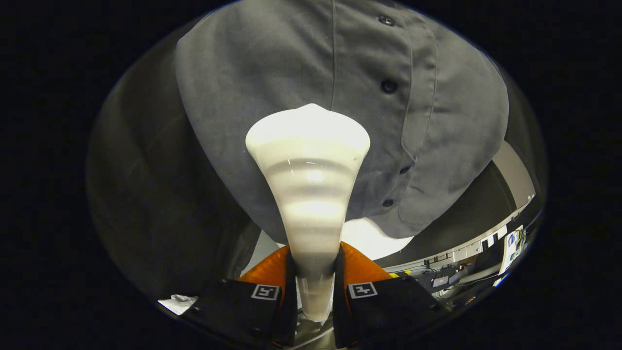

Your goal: Iron the clothes twice with a garment steamer, once on the left side and once on the right side.

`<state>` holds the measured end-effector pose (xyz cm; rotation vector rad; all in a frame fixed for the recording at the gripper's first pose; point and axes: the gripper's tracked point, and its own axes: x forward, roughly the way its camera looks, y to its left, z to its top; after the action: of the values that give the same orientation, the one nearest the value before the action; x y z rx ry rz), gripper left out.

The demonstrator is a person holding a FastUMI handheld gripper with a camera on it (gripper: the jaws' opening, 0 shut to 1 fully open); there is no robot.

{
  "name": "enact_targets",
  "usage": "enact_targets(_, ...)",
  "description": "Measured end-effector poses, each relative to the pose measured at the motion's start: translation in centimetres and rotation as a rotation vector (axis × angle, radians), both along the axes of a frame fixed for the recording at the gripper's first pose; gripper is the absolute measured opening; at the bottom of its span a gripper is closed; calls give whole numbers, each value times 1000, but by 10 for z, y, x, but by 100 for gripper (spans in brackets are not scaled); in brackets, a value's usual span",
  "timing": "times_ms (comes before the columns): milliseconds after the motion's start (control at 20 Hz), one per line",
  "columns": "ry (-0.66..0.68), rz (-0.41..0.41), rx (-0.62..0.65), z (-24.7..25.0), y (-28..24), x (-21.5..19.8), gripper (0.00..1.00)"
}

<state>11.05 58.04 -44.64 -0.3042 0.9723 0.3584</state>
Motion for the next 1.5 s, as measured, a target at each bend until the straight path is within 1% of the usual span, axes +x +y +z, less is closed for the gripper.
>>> enact_targets(350,51,-1,-16,-42,-16,-10,38)
enact_targets(700,87,-3,-45,-67,-24,-11,38)
enact_targets(1050,150,-15,-62,-100,-45,-26,38)
enact_targets(1500,208,-32,-65,-127,-70,-44,38)
